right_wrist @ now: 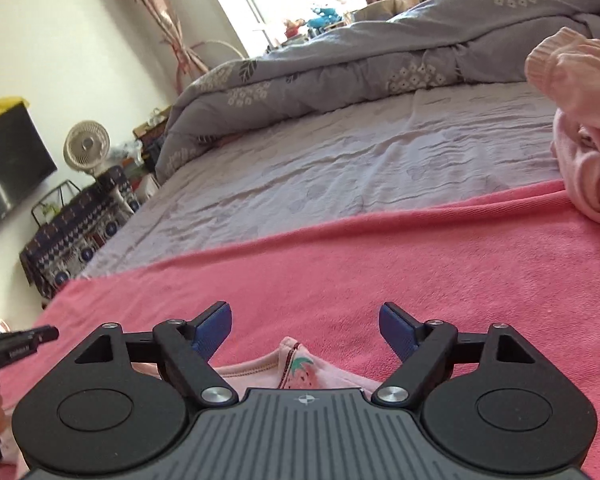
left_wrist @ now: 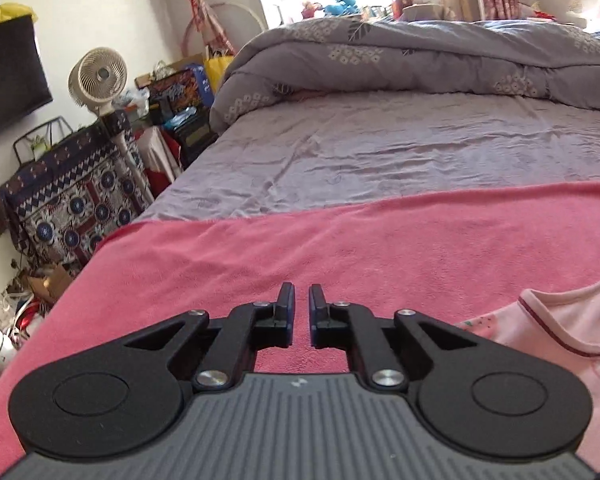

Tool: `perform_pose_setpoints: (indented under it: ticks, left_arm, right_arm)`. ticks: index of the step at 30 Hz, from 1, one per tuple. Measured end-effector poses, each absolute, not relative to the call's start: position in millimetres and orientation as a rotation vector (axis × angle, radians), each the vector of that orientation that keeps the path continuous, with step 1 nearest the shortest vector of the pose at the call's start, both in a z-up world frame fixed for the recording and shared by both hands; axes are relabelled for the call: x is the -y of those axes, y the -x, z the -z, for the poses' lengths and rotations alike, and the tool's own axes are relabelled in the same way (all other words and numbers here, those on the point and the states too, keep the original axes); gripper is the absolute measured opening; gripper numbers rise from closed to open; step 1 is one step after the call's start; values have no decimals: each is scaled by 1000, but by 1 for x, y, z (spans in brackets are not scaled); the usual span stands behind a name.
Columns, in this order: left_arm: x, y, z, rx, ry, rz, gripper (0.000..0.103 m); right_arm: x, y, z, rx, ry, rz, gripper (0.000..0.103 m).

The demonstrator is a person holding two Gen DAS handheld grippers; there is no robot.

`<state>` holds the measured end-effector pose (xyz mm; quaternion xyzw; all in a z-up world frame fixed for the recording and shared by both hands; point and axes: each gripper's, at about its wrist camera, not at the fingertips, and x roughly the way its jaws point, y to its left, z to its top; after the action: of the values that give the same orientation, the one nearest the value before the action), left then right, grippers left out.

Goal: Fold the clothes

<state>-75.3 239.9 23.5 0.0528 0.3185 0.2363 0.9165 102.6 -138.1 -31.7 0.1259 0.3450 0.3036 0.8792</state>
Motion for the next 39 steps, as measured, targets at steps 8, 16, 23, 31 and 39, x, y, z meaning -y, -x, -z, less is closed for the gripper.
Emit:
perform_pose_setpoints:
  ticks: [8, 16, 23, 31, 39]
  left_arm:
    - [-161, 117, -28, -631, -205, -245, 12]
    - [-69, 139, -5, -665, -272, -33, 21]
    - [-45, 164, 13, -702, -300, -14, 30]
    - [-54, 174, 21, -682, -274, -42, 35]
    - [-48, 178, 26, -656, -316, -60, 35]
  right_arm:
    - [216, -17, -8, -680, -95, -572, 82]
    - [282, 95, -3, -666, 19, -495, 82]
    - [289, 183, 9, -644, 143, -498, 80]
    - [258, 273, 27, -619, 452, -570, 63]
    - [242, 299, 46, -592, 614, -542, 41]
